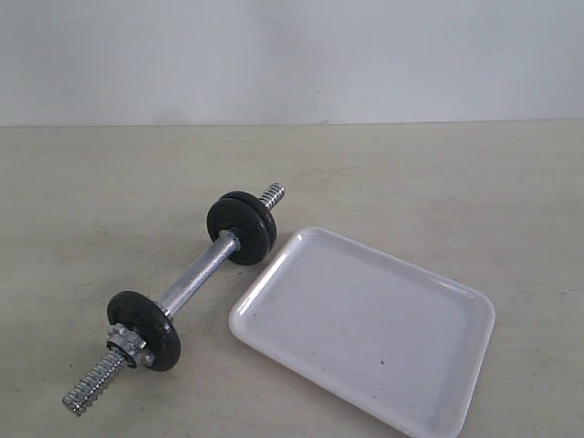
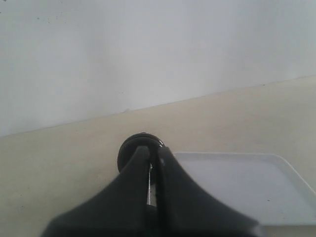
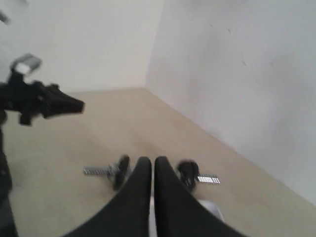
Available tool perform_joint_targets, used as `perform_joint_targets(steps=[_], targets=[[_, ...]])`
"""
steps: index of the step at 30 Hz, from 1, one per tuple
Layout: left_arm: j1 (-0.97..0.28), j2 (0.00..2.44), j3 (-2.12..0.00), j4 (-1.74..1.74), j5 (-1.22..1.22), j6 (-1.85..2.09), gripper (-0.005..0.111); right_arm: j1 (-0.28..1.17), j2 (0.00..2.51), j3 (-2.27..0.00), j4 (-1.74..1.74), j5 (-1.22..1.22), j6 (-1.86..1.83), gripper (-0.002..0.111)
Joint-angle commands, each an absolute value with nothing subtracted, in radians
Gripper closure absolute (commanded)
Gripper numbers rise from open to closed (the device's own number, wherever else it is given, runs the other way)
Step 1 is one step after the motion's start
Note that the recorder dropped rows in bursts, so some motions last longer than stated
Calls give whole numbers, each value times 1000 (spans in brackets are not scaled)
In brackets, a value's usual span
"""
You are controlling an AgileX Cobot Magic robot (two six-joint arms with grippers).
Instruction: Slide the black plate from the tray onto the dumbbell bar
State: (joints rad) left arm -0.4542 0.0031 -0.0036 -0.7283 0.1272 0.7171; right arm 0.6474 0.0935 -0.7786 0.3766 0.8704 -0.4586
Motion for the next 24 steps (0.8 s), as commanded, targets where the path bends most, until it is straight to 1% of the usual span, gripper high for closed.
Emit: perform_joint_targets(steps=[1,6,9,12,16,19,24], targets=[[-451,0,0,-725,132,715,102,649,92,-780,111,954,-225,108],[-451,0,0,-723,131,715,102,649,92,-776,121,824,-187,108],[-451,0,0,-721,131,715,102,649,92,-716,182,732,-224,108],[-451,0,0,-721,131,715,102,649,92,-565,238,603,-239,108],[-446,0,0,-721,131,715,102,649,92,-359,354,325,-239,108],[-408,0,0,-721,131,715,102,649,92,-246,493,192,-243,108],[-296,0,0,-721,131,715,102,649,92,-121,504,139,-299,108]])
